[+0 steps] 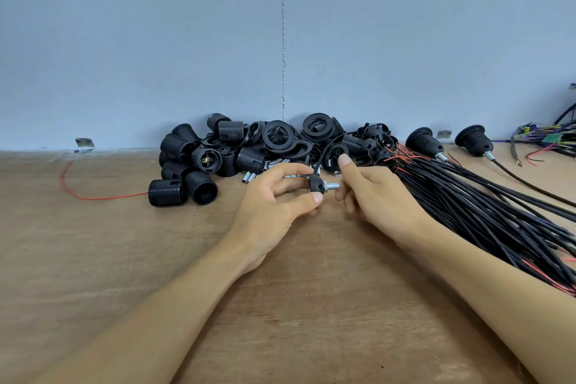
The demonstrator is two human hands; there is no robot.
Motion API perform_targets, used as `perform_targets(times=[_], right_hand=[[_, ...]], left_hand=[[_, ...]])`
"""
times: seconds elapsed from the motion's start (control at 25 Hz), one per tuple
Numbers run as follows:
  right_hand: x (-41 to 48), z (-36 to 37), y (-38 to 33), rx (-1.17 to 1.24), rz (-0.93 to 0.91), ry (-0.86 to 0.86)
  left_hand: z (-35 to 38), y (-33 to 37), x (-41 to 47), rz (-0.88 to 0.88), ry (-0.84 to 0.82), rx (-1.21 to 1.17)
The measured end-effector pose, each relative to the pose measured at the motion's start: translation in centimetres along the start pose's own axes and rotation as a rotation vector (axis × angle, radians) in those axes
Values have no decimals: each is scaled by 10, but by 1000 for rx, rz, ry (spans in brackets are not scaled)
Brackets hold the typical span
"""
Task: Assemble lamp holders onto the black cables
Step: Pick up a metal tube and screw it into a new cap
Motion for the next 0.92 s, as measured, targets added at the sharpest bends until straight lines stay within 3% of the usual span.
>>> perform_targets(times=[0.16,0.36,0.52,0.76,0.92], right_hand=[[-3,6,-7,238,-20,-99],[-2,2,-1,-149,-10,-58],[-4,5,-9,7,-82,-106],[-2,4,-3,-211,-36,-52],[-5,2,-8,-30,-83,-35]], left_hand=[[-4,-2,2,-39,26,-61],[1,-3,1,-58,-8,-46],[-1,-5,2,-97,21,-104],[4,-2,-1,-14,14,75],[2,-5,0,-61,30,24]])
Point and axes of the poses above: each hand's wrist, its own x-axis towards the middle knuckle, its own z-axis out of the palm, y = z × x, the point moved 8 cm from there along x, towards the middle knuckle, and after that the axes turned 8 degrees about -z, right-handed, at the moved point
